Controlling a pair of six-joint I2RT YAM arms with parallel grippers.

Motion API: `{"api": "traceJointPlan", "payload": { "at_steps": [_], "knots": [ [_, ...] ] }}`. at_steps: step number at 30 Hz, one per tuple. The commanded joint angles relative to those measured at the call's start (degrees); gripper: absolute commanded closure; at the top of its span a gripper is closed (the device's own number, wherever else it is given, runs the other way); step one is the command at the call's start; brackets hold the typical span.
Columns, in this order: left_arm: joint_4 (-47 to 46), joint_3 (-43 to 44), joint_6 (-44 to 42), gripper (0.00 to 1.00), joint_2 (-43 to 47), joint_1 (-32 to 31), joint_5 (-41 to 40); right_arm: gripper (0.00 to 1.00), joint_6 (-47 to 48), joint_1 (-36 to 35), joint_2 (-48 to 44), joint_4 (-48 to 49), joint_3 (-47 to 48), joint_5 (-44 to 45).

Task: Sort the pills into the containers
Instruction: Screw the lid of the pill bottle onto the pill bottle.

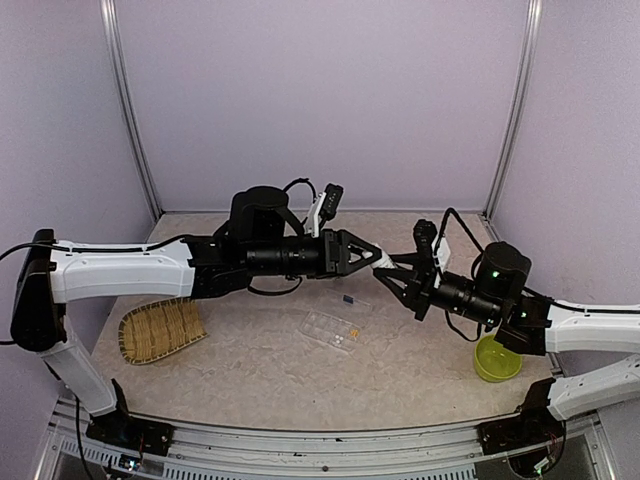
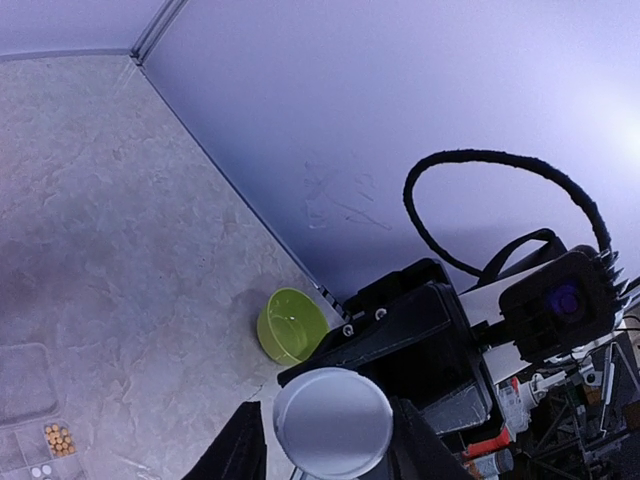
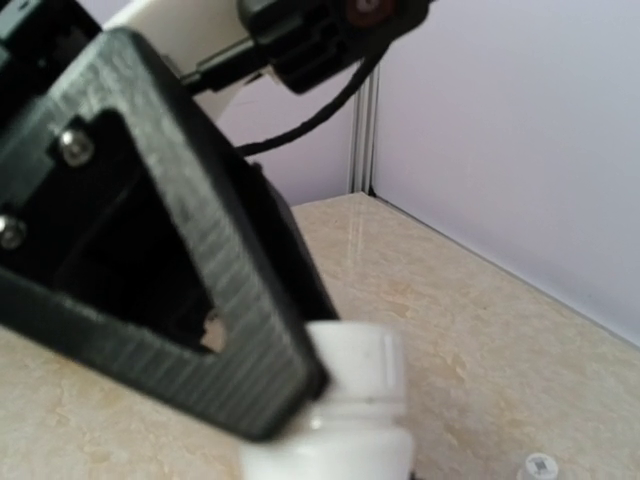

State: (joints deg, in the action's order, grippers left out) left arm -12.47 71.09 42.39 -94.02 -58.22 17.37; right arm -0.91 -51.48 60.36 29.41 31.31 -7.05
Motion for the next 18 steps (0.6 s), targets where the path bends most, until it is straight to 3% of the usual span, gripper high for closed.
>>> {"api": "traceJointPlan", "payload": {
  "at_steps": [1,5,18],
  "knots": [
    [-1.44,1.51,-1.38,0.68,-1.0,-0.22,1.88,0.77,0.21,-0.39,0.29,-0.44,0.33,-0.56],
    [-2.0,0.78,-2.58,0.83,-0.44,-0.18,1.21,0.77,-0.27,-0.4,0.46,-0.01,0.11,-1.09],
    [-9.3,-3.52,-3.99,0.87,1.06,0.2,4.16,0.75,-2.37,-0.36,-0.7,1.16,-0.84,-5.18]
  ]
}}
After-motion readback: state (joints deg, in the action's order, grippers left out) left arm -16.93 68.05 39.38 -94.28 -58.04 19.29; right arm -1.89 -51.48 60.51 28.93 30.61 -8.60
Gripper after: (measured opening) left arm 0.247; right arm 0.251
